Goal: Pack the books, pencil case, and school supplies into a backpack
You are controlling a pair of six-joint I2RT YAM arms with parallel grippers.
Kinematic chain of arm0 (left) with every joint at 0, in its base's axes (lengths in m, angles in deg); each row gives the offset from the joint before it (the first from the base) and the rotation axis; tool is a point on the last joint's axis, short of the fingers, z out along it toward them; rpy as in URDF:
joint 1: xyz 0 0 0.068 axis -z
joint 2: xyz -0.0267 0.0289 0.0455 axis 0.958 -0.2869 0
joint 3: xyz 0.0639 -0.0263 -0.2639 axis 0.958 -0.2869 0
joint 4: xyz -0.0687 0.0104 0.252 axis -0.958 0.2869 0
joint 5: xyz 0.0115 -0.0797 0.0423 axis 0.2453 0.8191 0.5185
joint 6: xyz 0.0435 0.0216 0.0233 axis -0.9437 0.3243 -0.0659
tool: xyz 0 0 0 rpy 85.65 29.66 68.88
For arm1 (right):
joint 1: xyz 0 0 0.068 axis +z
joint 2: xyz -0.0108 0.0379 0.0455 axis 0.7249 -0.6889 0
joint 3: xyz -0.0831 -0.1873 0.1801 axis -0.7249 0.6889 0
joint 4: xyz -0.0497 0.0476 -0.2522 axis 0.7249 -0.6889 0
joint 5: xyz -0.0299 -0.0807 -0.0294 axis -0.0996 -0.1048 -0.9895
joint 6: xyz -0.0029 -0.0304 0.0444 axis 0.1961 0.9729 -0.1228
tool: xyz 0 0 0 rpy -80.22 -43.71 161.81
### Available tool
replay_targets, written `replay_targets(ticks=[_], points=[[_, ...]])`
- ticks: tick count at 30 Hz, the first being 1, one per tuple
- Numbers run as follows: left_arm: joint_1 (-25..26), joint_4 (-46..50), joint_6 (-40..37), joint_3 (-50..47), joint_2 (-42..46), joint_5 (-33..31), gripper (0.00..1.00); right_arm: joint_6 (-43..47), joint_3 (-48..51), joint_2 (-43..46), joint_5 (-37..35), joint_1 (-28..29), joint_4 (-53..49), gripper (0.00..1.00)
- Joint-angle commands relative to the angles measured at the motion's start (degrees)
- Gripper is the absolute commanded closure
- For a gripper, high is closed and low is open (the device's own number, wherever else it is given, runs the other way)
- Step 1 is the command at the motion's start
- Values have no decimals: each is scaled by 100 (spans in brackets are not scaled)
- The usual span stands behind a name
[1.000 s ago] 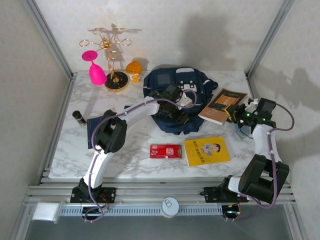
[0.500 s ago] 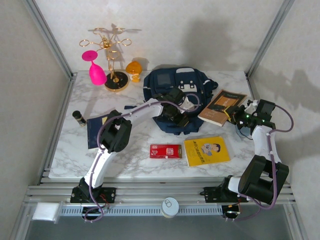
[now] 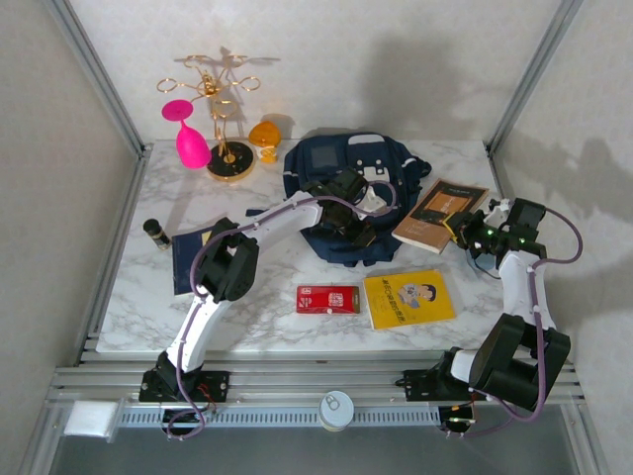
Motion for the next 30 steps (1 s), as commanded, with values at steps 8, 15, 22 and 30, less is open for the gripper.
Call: replay_targets(ticks=[8,15,22,30], points=[[-121,-101,123,117,357,221,83,112,-204,176,210,-45,178,100],[-161,-154,168,100,328,278,97,129,-223,206,192,-45,137,100],[-258,-169,61,408,597,164,100,41,-195,348,161,-45,43,100],[-333,127,-105,1081,770,96,100,162,-267,598,208,-46,-366,100]])
